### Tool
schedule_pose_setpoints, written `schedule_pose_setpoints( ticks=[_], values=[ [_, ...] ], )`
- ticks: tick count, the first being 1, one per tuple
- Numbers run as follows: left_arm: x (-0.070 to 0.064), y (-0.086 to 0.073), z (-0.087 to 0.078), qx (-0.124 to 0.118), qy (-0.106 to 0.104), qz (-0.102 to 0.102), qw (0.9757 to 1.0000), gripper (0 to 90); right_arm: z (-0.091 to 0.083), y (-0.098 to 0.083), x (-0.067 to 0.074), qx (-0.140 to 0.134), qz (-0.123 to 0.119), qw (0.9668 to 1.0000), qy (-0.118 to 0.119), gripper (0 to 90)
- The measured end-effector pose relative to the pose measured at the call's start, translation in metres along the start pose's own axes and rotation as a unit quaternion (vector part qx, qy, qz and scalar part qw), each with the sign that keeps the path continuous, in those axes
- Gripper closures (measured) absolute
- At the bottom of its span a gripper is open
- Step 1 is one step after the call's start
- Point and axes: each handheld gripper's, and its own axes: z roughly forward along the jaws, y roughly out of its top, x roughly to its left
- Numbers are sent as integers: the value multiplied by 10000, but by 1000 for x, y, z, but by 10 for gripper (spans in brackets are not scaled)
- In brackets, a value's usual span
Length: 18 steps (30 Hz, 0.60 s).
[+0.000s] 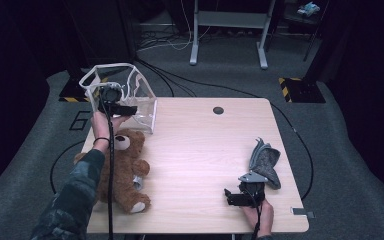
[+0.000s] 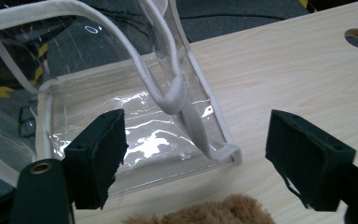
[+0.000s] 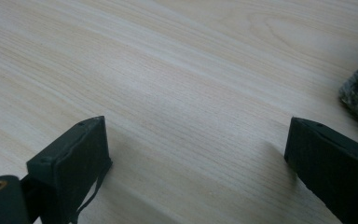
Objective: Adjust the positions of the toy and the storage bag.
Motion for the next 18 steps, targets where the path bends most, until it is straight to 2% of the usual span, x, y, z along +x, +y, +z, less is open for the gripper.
schedule_pose_setpoints(
  ticks=[3,6,10,12,13,15,16,18],
  values=[
    [1,2,7,9,51,-83,10000,230,2,2,1,42,-154,9999,61,19],
    [1,3,12,5,117,-133,9998,264,3,2,1,33,-151,9998,81,18],
    [3,6,20,8,206,-203,9996,409,3,2,1,41,-126,9999,86,17],
    [3,6,25,102,87,-115,9998,510,3,2,1,40,-132,9999,85,18],
    [3,5,27,144,47,-42,9999,596,3,2,1,37,-152,9998,84,18],
    [2,4,30,101,0,37,9999,664,3,2,1,36,-151,9998,84,18],
    [2,4,31,55,-7,29,10000,691,3,2,1,45,-109,9999,88,17],
    [4,3,31,-28,-149,-43,9999,720,3,2,1,44,-113,9999,88,17]
  ],
)
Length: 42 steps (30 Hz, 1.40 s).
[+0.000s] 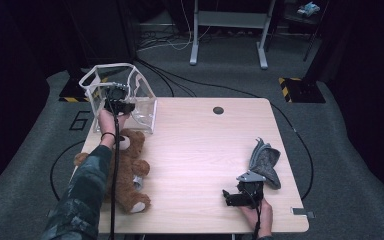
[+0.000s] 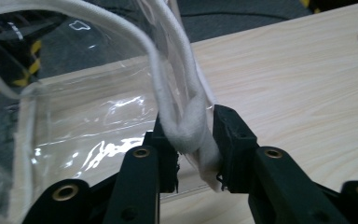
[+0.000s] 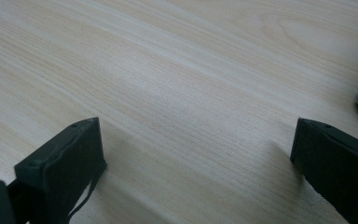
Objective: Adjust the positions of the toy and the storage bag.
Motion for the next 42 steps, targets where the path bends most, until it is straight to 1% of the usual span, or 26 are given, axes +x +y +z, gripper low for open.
schedule_pose_setpoints(
  ticks=[1,3,4,6,7,9,11,16,18,19,21,23,24,25,26,28,33,35,38,40,41,42],
  values=[
    [1,0,0,5,8,15,10000,729,0,0,0,1,1,10000,0,18],
    [3,0,0,-37,-121,7,9999,742,0,0,0,1,1,10000,1,17],
    [3,0,1,-72,-124,-23,9999,745,0,0,0,1,1,10000,0,18],
    [4,0,1,-79,-243,-30,9997,750,0,0,0,5,17,10000,0,18],
    [3,0,2,-62,-230,-1,9997,752,0,0,0,-2,40,10000,-5,18],
    [2,1,3,-82,-300,73,9995,753,0,0,1,-8,57,10000,-5,18],
    [1,3,4,-64,-320,123,9994,752,0,0,1,-8,59,10000,-6,18],
    [-5,6,6,-44,-394,217,9990,750,0,0,1,-11,55,10000,-7,18],
    [-9,7,8,-91,-382,189,9990,749,0,0,1,-10,55,10000,-7,18],
    [-10,7,7,-46,-394,212,9990,748,0,0,1,-10,56,10000,-8,18],
    [-12,8,8,-78,-405,210,9989,747,0,0,1,-11,54,10000,-7,18],
    [-14,9,8,-36,-452,250,9987,746,0,0,1,-9,57,10000,-7,18],
    [-14,9,8,10,-469,308,9984,747,0,0,1,-10,56,10000,-7,18],
    [-16,10,9,-23,-496,345,9982,747,0,0,1,-9,56,10000,-7,18],
    [-17,10,9,-5,-497,335,9982,746,0,0,1,-9,58,10000,-7,18],
    [-19,12,9,17,-543,386,9978,745,0,0,1,-9,56,10000,-7,18],
    [-27,14,13,-24,-684,487,9965,743,0,0,1,-8,57,10000,-8,18],
    [-30,15,13,32,-756,536,9957,743,0,0,1,-8,53,10000,-7,18],
    [-35,16,14,-4,-818,585,9949,742,0,0,1,-10,55,10000,-9,18],
    [-38,17,15,24,-872,630,9942,742,0,0,1,-9,59,10000,-9,18],
    [-41,17,15,0,-918,614,9939,742,0,0,1,-8,54,10000,-7,18],
    [-42,18,15,26,-934,662,9934,742,0,0,0,6,17,10000,-4,18]
  ],
)
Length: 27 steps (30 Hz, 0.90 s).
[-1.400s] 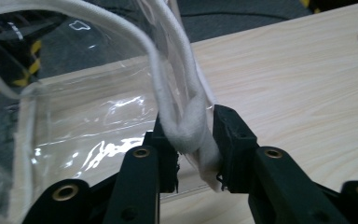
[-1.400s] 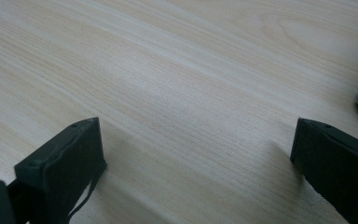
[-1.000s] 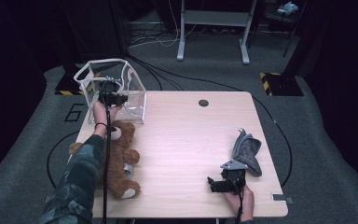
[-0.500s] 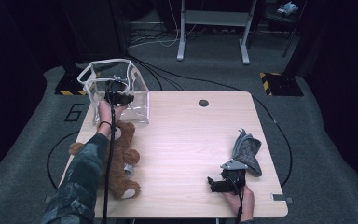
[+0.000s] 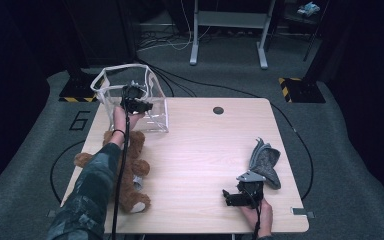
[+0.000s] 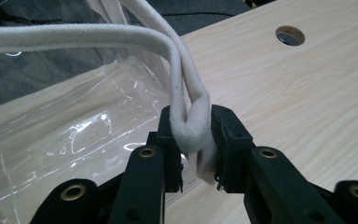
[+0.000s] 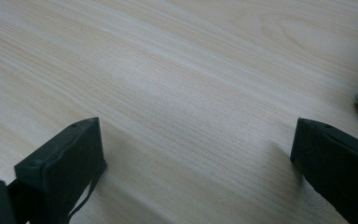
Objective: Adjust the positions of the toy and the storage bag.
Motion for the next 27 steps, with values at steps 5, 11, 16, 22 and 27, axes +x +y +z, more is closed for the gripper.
schedule_pose_setpoints(
  ticks=[5,11,16,22,27],
  values=[
    [-10,3,4,14,-169,141,9998,742,0,0,0,-12,15,10000,-4,18],
    [-22,8,8,34,-354,298,9989,739,0,0,0,-5,-18,10000,-1,18],
    [-31,11,10,104,-474,484,9976,737,0,0,0,-6,-7,10000,-4,18],
    [-45,15,14,91,-596,579,9965,733,0,0,0,-4,-6,10000,-5,18],
    [-60,18,18,53,-720,613,9955,728,0,0,0,-4,-4,10000,-5,18]
  ],
)
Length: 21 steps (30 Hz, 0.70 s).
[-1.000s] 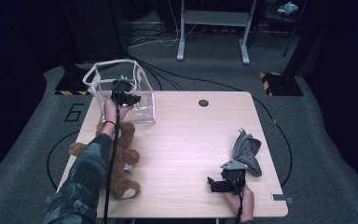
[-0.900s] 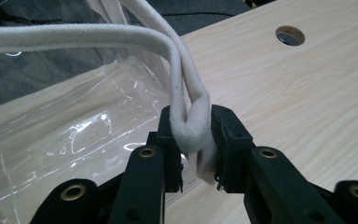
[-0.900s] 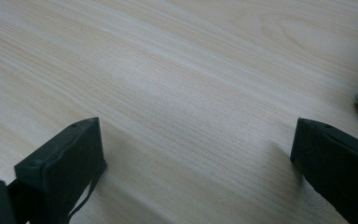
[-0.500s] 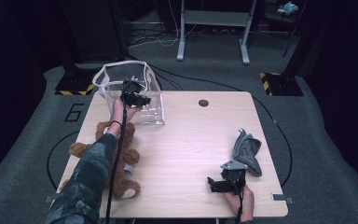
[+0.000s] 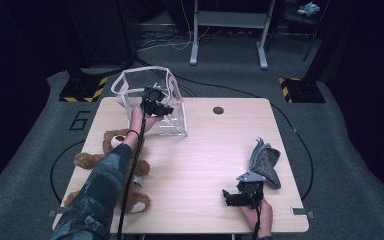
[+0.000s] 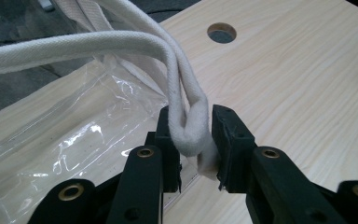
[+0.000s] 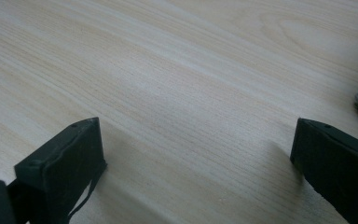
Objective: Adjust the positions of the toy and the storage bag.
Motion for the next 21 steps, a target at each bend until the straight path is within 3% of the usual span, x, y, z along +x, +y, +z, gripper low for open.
schedule_pose_setpoints(
  ticks=[10,21],
  values=[
    [-26,10,6,80,-166,219,9996,717,0,0,0,4,10,10000,0,18],
    [-52,14,17,-21,-359,199,9992,709,0,0,0,4,12,10000,-1,18]
  ],
)
